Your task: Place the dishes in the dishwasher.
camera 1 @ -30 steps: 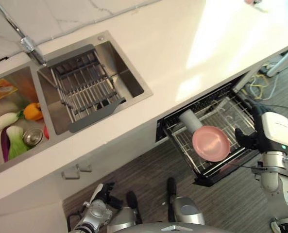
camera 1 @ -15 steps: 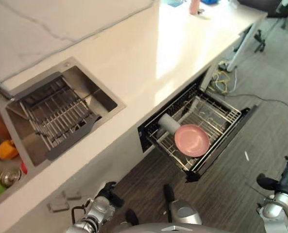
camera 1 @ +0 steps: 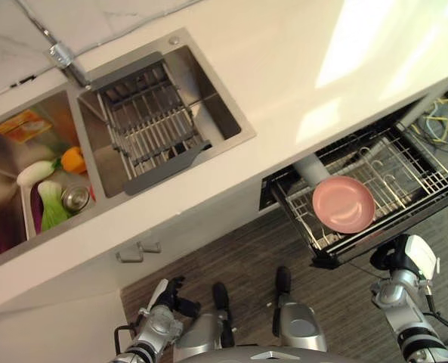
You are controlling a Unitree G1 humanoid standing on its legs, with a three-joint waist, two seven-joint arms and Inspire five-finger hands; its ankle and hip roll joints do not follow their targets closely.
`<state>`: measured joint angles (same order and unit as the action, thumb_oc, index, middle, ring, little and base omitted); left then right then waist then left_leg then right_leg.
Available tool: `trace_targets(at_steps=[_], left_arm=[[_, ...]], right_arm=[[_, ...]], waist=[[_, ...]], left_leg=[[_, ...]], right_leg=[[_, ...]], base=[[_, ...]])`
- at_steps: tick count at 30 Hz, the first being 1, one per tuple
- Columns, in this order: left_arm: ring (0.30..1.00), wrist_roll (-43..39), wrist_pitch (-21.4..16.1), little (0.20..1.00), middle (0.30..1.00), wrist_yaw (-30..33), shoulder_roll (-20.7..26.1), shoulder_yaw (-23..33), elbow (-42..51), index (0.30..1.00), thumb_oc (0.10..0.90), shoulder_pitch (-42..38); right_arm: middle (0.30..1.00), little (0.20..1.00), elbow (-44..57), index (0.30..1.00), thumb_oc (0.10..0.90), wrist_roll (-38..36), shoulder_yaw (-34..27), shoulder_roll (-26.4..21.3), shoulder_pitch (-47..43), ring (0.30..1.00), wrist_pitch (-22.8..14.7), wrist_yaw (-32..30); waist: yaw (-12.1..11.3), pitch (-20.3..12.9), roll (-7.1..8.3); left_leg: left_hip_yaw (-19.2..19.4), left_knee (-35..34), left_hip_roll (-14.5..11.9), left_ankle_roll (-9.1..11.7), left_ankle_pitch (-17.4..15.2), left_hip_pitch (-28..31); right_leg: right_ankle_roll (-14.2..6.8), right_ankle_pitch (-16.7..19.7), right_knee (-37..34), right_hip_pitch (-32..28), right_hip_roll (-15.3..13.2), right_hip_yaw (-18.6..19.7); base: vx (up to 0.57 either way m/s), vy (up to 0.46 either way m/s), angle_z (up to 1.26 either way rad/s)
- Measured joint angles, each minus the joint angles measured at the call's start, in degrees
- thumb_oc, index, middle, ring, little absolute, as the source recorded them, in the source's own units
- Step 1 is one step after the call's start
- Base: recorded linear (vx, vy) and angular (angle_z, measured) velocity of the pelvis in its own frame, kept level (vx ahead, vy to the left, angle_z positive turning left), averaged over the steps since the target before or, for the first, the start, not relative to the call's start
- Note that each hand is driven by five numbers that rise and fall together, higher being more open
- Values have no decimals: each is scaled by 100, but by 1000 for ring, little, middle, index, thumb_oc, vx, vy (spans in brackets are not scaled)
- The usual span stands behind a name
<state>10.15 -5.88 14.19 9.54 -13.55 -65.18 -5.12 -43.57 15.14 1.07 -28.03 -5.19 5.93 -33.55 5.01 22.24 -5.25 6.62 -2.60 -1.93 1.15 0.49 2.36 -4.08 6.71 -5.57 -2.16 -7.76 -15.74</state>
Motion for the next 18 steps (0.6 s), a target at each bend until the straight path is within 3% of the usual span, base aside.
trace_targets(at_steps=[4, 7, 9, 12, 13, 16, 18], left_arm=[[900, -452, -33, 900, 900, -153, 36, 66, -22, 900, 800, -21], [900, -568, -38, 900, 900, -184, 41, 97, -45, 900, 800, 7], [900, -829, -119, 900, 900, -258, 29, 114, -146, 900, 800, 58], [900, -977, -36, 900, 900, -398, 75, 146, -198, 900, 800, 331], [900, -1029, -16, 900, 900, -460, 76, 136, -192, 900, 800, 477], [900, -1124, -1, 900, 900, -564, 74, 131, -193, 900, 800, 691], [900, -1211, 20, 900, 900, -653, 73, 102, -188, 900, 800, 755]], right_arm=[[300, 300, -467, 300, 400, -120, 108, -229, -540, 300, 64, 67], [300, 300, -580, 300, 400, -126, 210, -290, -900, 300, 52, 131], [300, 300, -1528, 300, 400, -414, 378, -468, -1641, 300, 205, 222], [566, 566, -1525, 566, 577, -396, 712, -557, -1827, 566, -75, 374], [900, 900, -1766, 900, 800, -531, 601, -471, -1904, 900, -34, 385], [900, 900, -2006, 900, 800, -531, 752, -477, -1868, 900, -62, 626], [900, 900, -2019, 900, 800, -529, 904, -351, -1864, 900, -316, 830]], waist=[[-246, 11, -53], [-397, 21, -122], [-659, -19, -228], [-962, -51, -287], [-1001, -84, -298], [-1037, -99, -303], [-1076, -112, -316]], left_leg=[[-414, 102, 103, -42, 48, -143], [-508, 82, 135, -34, 56, -212], [-927, 226, 166, 31, 32, -311], [-917, 222, 121, 65, 71, -431], [-994, 213, 135, 25, 112, -446], [-1180, 186, 202, -49, 218, -498], [-1238, 196, 244, -38, 268, -536]], right_leg=[[-34, -47, 0, -112, -94, -454], [-52, -41, 2, -122, -115, -526], [-67, -163, -1, -379, -144, -1106], [-65, -217, 1, -417, -125, -1361], [-70, -233, 2, -457, -131, -1474], [-94, -264, 1, -481, -158, -1584], [-95, -263, 1, -500, -172, -1598]], base=[[3, -50, 60], [20, -56, 28], [17, -62, 116], [16, -52, 61], [14, -41, 55], [23, -34, 41], [73, -38, 40]])
